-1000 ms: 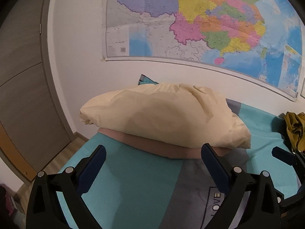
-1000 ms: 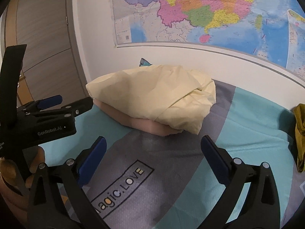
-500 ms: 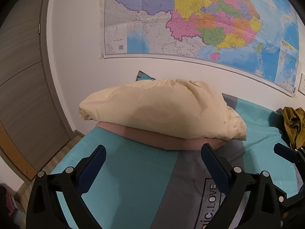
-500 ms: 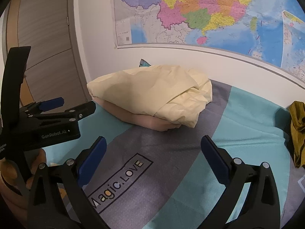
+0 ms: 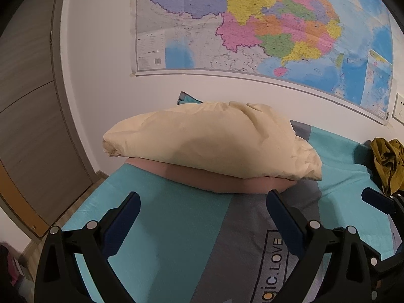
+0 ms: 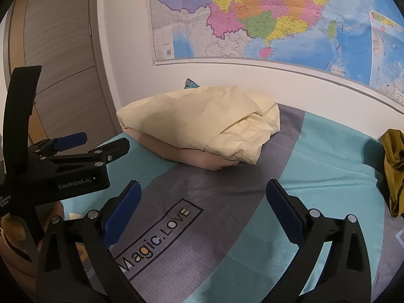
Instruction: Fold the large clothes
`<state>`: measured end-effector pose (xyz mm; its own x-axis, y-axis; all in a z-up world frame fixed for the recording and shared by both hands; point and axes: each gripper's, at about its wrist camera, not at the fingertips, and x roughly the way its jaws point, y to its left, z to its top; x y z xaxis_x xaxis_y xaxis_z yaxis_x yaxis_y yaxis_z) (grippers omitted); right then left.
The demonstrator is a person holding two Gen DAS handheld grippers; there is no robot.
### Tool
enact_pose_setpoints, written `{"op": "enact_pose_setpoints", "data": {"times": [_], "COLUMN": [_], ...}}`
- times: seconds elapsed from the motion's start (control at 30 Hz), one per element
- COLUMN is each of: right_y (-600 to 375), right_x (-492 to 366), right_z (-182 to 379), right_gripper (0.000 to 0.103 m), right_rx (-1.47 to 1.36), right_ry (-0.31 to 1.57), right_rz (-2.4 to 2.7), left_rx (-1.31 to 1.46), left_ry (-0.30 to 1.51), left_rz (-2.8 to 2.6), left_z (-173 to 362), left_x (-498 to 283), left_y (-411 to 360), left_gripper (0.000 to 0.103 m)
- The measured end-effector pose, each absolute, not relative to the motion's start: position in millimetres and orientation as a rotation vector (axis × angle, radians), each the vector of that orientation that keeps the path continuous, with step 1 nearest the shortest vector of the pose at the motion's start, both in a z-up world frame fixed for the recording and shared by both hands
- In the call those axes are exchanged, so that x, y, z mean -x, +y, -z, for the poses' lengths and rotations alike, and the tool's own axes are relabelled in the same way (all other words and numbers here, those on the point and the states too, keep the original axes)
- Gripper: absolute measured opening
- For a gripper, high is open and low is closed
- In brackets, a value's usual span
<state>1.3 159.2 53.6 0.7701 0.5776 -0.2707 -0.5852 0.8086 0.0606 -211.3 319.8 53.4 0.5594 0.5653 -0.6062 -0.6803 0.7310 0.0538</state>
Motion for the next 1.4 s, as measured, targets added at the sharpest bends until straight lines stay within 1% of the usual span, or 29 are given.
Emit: {"op": "enact_pose_setpoints", "data": {"times": [1.4], "right_y": [159.1], "right_x": [-0.4], "right_z": [-50.4], "right_gripper": [0.097], "right_rx": [0.007], "right_ry": [0.303], "right_rz": [-0.633], "left_rx": [0.201], "left_ry": [0.643], "left_rz": [-0.726], "left_z": [-50.9], "left_x": [208.2], "left_y": [320.6], "left_gripper": [0.096]}}
